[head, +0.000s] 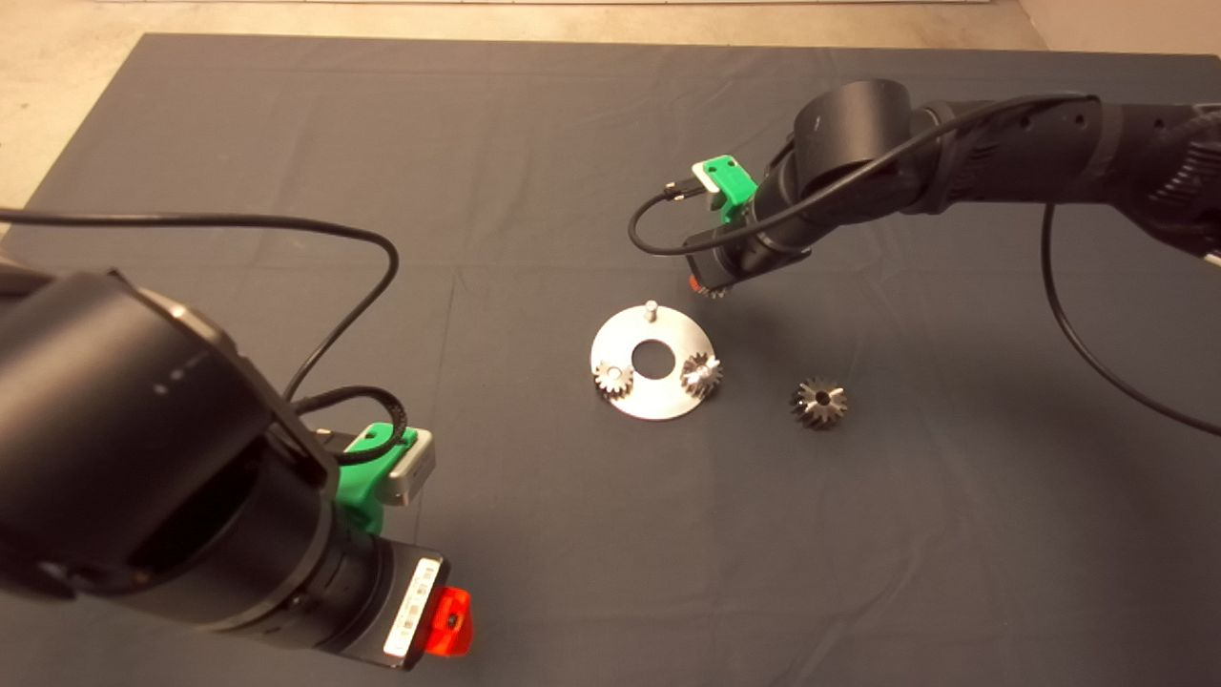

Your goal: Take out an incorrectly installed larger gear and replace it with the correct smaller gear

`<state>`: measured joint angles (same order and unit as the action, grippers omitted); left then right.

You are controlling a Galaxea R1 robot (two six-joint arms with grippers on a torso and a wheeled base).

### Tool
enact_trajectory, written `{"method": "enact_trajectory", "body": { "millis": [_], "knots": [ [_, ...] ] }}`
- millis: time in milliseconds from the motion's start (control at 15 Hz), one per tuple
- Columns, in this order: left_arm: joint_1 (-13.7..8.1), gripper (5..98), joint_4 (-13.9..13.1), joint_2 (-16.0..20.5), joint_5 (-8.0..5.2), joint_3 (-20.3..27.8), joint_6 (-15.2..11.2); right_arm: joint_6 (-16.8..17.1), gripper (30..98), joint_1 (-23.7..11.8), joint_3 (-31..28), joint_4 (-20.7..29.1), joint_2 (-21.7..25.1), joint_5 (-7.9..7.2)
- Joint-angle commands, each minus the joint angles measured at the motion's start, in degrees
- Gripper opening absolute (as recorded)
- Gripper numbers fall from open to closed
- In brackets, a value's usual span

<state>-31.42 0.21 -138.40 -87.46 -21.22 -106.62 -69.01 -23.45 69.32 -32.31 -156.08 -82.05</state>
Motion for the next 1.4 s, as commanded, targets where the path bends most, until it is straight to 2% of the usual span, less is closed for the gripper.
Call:
{"method": "enact_trajectory", "body": {
  "millis": [0, 200, 1000, 1333],
  "knots": [
    [-0.4, 98.2, -1.2, 0.1, -7.55, 0.8, -0.3, 0.1, 40.3, -1.7, 2.0, 1.7, -2.8, 0.49],
    [-0.4, 98.2, -1.2, 0.1, -7.55, 0.8, -0.3, 0.1, 40.3, -1.7, 3.3, 2.3, -4.8, 0.58],
    [-0.4, 98.2, -1.2, 0.1, -7.55, 0.8, -0.3, 0.2, 40.3, -1.5, 3.4, 3.5, -6.3, 0.84],
    [-0.4, 98.2, -1.2, 0.1, -7.55, 0.8, -0.3, 1.6, 40.3, -1.3, 5.5, 3.4, -8.1, 0.76]
  ]
}}
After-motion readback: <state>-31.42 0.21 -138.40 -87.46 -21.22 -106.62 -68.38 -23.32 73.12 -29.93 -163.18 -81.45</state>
